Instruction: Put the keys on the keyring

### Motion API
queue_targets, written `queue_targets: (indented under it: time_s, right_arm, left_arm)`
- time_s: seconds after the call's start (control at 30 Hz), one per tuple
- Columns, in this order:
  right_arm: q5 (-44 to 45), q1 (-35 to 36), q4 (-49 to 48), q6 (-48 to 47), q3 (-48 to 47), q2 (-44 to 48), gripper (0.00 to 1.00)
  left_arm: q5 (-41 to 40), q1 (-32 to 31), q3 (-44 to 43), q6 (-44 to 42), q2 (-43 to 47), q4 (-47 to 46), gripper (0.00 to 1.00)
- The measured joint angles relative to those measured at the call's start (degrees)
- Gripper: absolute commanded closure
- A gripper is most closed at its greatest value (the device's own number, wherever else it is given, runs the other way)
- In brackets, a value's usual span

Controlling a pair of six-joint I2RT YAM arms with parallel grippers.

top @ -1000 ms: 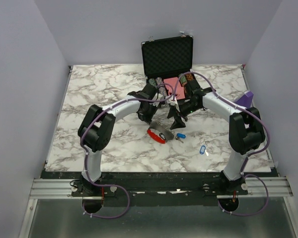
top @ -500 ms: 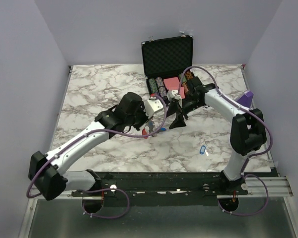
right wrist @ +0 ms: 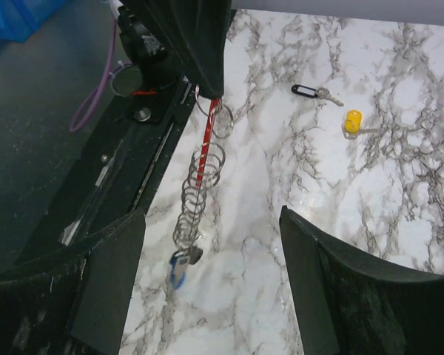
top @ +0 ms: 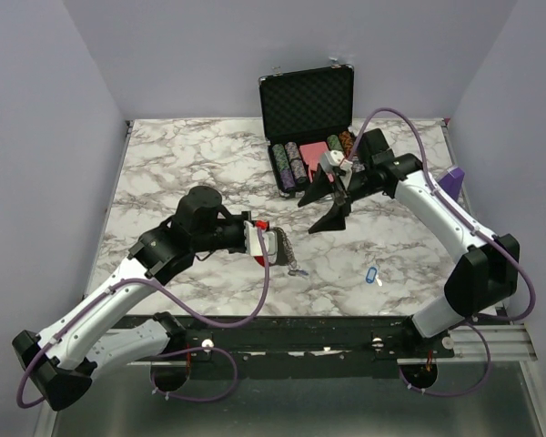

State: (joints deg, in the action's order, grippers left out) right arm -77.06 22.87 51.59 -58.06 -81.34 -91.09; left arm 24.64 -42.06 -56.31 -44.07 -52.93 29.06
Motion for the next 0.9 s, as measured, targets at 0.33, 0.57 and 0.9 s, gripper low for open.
queue_targets:
  time_s: [0.33,0.57,0.9]
  right_arm:
    - [0.3,5.7,-10.1,10.5,5.3,2.3,0.23]
    - [1.9,11.0,-13.1,13.7,6.3,2.7,0.36]
    - [4.6,12.4,-14.8,16.1,6.3,2.7,0.50]
  left_arm:
    - [6.3,-0.5,0.0,-2.1,-0.6,1.1,1.00]
    - [7.9,-0.9,1.0,5.1,-0.7,-1.5,1.00]
    - [8.4,-0.9,1.4,21.3,-3.0,-4.4,1.00]
